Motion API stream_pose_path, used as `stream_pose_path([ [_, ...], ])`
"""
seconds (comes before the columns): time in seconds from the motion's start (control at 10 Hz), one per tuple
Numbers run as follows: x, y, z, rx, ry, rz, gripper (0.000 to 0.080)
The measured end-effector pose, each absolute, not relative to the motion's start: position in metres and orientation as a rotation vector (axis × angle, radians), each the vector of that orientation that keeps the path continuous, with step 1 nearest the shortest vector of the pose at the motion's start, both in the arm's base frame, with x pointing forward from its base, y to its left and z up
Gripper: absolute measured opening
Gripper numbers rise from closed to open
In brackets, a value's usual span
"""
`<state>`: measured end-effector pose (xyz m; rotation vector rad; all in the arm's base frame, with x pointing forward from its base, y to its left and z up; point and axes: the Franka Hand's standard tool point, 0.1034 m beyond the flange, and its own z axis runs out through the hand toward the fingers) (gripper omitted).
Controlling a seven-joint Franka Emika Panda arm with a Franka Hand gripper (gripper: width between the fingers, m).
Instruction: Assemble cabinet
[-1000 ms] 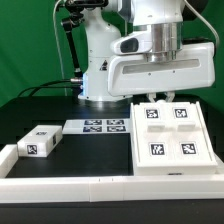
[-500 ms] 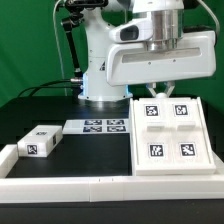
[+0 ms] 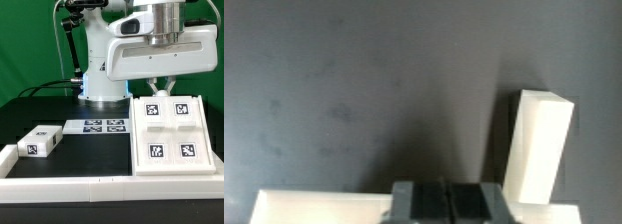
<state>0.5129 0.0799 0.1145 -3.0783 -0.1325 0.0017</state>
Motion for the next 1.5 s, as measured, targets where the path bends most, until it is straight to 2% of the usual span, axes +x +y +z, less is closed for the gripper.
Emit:
stream_pose_path([
  [0.2,0.513,0.075,0.114,-3.076,-0.190,0.006,0.0002],
  [0.7,0.541,0.077,0.146,-3.070,-0.203,0.063,0.0002],
  [1.2,0.535,0.075,0.141,-3.068,-0.237,0.072,0.0002],
  [1.5,0.547,0.072,0.154,-3.064,-0.259,0.073,0.0002],
])
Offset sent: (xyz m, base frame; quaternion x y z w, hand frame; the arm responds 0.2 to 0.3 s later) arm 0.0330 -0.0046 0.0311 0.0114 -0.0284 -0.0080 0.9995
